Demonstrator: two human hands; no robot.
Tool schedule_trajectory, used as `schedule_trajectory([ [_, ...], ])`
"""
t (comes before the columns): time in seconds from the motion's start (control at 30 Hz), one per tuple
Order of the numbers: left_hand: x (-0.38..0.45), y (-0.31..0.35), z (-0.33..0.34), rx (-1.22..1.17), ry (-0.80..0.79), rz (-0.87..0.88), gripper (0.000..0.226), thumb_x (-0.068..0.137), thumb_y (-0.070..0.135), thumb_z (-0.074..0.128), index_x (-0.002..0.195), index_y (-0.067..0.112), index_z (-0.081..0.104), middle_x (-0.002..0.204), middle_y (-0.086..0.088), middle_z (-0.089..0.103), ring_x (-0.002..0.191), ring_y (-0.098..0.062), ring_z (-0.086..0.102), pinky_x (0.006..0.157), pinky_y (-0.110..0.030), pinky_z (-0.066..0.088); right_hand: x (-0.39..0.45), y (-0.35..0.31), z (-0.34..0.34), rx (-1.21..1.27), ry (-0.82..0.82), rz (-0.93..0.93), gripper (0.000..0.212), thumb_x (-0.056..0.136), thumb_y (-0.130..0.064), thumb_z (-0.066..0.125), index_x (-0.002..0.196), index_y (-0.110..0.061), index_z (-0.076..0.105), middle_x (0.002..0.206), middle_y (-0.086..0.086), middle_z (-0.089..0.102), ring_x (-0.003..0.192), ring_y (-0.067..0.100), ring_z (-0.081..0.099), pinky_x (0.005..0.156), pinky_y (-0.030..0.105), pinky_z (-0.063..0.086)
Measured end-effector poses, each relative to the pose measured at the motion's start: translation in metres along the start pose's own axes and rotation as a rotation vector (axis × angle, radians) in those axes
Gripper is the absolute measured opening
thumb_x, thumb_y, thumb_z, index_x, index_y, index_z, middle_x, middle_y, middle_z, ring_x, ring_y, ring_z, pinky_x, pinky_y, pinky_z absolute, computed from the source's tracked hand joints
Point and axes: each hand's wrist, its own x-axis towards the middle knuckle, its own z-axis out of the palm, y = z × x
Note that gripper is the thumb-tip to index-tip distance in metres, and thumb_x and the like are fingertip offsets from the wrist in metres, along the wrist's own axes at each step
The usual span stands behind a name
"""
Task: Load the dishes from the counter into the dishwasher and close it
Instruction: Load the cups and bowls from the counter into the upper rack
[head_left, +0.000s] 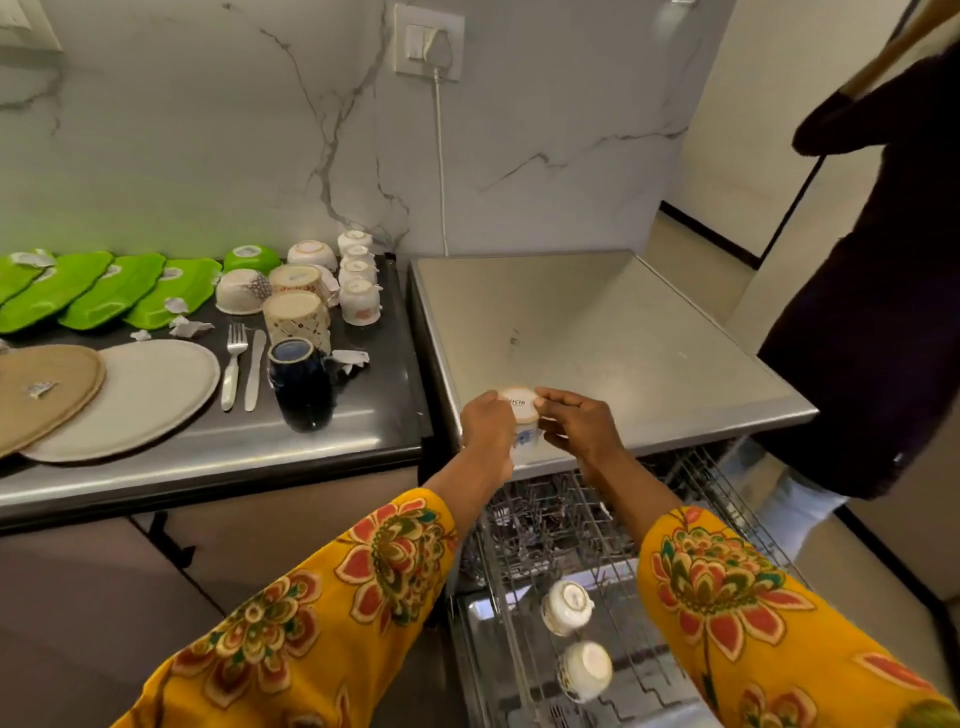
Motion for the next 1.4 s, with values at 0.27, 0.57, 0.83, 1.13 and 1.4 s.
schedule_trajectory([
  [0.27, -0.027, -0.040, 0.039, 0.070, -0.109, -0.075, 0.035, 0.096, 0.000, 0.042, 0.127, 0.004, 0.056, 0.127, -0.018, 0.056, 0.096, -0.027, 0.055, 0.054, -0.022, 0.040, -0.016, 0.019, -0.065, -0.007, 0.115, 0.063, 0.014, 0.087, -0.007, 0.063, 0.099, -0.003, 0.068, 0.089, 0.009, 0.067, 0.071, 0.020, 0.063, 0.053, 0.019, 0.050],
  [0.57, -0.015, -0.101, 0.054, 0.167, -0.160, -0.181, 0.027, 0.095, -0.003, 0.043, 0.115, 0.003, 0.060, 0.122, -0.019, 0.059, 0.095, -0.025, 0.054, 0.065, -0.028, 0.047, -0.009, 0.078, -0.102, -0.023, 0.158, 0.202, 0.010, 0.086, -0.006, 0.064, 0.095, -0.004, 0.069, 0.078, 0.012, 0.065, 0.062, 0.018, 0.056, 0.059, 0.025, 0.049],
  [0.83, 0.012, -0.138, 0.045, 0.119, -0.143, -0.290, 0.026, 0.091, -0.013, 0.043, 0.110, -0.006, 0.060, 0.117, -0.025, 0.061, 0.074, -0.018, 0.058, 0.058, -0.021, 0.048, 0.026, 0.146, -0.103, -0.132, 0.110, 0.316, 0.012, 0.088, -0.001, 0.057, 0.093, -0.006, 0.067, 0.074, 0.012, 0.059, 0.059, 0.017, 0.047, 0.055, 0.025, 0.041],
  [1.13, 0.077, -0.189, 0.052, 0.189, 0.000, -0.388, 0.027, 0.092, -0.007, 0.046, 0.091, 0.010, 0.067, 0.120, -0.017, 0.063, 0.101, -0.028, 0.063, 0.070, -0.024, 0.047, 0.079, 0.214, -0.096, -0.113, 0.085, 0.475, 0.017, 0.090, -0.001, 0.056, 0.100, -0.008, 0.067, 0.096, 0.018, 0.064, 0.084, 0.026, 0.052, 0.083, 0.038, 0.046],
  [1.4, 0.114, -0.227, 0.051, 0.245, 0.014, -0.377, 0.038, 0.093, -0.010, 0.035, 0.122, 0.000, 0.058, 0.125, -0.030, 0.056, 0.107, -0.033, 0.059, 0.045, -0.010, 0.040, 0.105, 0.257, -0.094, -0.103, -0.018, 0.513, 0.023, 0.089, 0.002, 0.055, 0.107, -0.006, 0.066, 0.107, 0.016, 0.065, 0.095, 0.024, 0.058, 0.081, 0.034, 0.050],
])
